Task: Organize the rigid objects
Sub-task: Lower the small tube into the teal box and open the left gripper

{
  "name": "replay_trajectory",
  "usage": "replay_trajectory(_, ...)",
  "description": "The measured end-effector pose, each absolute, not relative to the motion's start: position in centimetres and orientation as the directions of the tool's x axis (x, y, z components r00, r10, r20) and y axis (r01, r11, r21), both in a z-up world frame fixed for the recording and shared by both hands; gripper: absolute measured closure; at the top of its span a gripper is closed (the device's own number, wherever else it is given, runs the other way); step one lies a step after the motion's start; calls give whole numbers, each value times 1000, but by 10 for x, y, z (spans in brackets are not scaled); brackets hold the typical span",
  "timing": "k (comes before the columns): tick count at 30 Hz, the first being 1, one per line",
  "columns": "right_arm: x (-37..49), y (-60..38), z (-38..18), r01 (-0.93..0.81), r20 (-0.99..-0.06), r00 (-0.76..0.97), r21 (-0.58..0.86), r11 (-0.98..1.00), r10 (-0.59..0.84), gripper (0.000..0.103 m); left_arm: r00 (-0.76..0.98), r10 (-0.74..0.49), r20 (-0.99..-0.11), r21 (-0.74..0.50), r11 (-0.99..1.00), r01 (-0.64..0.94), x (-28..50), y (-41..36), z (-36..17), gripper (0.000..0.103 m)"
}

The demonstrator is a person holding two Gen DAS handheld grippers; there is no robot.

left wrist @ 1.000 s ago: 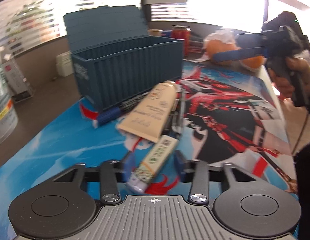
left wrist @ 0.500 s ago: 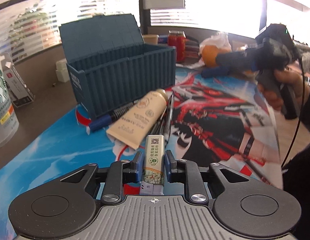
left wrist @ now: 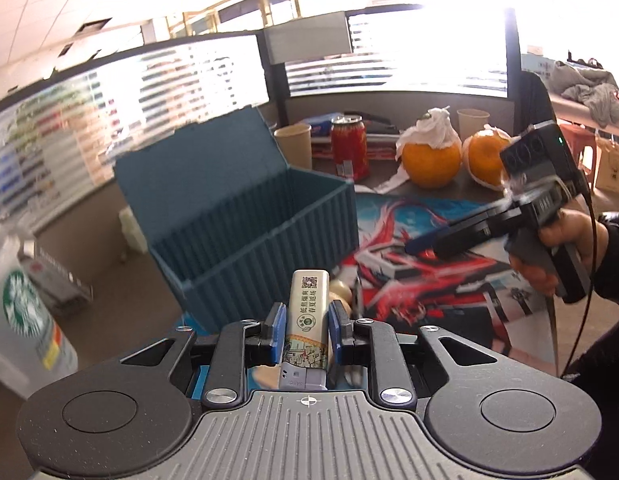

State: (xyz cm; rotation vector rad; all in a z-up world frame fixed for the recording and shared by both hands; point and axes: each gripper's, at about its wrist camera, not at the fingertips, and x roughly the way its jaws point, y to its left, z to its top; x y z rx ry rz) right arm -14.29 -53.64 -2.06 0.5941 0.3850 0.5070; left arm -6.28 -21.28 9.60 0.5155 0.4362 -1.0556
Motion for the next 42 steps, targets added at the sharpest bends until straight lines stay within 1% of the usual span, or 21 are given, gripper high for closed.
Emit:
replay_trajectory(8, -138, -549, -27, -329, -165, 815, 657, 678, 555, 0, 422, -702, -573, 240, 349, 906, -27, -249, 120, 82)
replay_trajectory(13, -135, -551, -29, -343, -151, 807, 667, 662, 571, 0, 380, -698, -607, 249, 287, 925, 8, -274, 129, 82)
replay_trajectory(19, -138, -543, -29, -372, -163, 790, 639, 673, 591, 0, 314, -676, -667, 260, 183, 948, 40, -304, 118, 82)
replay_trajectory(25, -139, -536, -29, -401, -169, 781, 603, 690, 602, 0, 244, -646, -724, 223, 115, 968, 69, -329, 98, 82)
replay_trajectory(29, -139, -538, -29, -403, -161, 781, 609, 683, 604, 0, 201, -630, -750, 164, 117, 979, 92, -340, 84, 82)
replay_trajectory(37, -140, -542, -29, -407, -145, 785, 613, 677, 603, 0, 134, -616, -776, 71, 127, 989, 117, -350, 64, 82)
replay_trajectory(42, -140, -543, -29, -410, -144, 784, 611, 678, 604, 0, 144, -619, -772, 72, 140, 988, 117, -350, 64, 79)
